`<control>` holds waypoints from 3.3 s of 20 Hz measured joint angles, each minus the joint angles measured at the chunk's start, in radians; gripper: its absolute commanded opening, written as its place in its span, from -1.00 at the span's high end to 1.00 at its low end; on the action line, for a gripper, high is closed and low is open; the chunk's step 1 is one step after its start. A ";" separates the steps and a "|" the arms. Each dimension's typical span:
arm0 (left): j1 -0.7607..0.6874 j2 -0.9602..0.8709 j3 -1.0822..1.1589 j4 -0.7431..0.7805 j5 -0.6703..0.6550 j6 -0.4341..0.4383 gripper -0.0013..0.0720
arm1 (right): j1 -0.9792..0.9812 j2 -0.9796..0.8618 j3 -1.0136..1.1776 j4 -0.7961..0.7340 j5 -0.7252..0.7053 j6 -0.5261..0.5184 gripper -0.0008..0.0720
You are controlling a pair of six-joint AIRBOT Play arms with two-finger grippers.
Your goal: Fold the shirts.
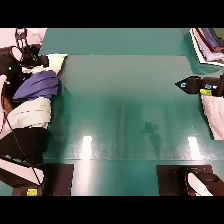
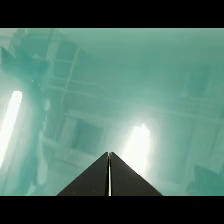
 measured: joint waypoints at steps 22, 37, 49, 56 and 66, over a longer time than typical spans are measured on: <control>0.037 -0.083 0.245 -0.045 0.032 0.052 0.90 | 0.000 0.000 0.000 0.000 0.045 0.023 0.94; -0.381 0.526 0.318 -0.198 -0.473 0.067 0.90 | 0.000 0.000 0.461 -0.008 0.010 0.024 0.94; -0.757 0.544 -0.048 -0.087 -0.534 -0.001 -0.46 | 0.000 0.028 0.613 -0.010 0.160 0.023 0.93; -0.402 0.611 -0.380 -0.082 -0.557 -0.009 -0.46 | 0.000 0.084 0.496 -0.008 0.123 0.024 0.94; -0.245 0.555 -0.867 -0.443 -0.165 0.084 -0.46 | 0.000 0.011 0.418 0.081 0.090 0.025 0.93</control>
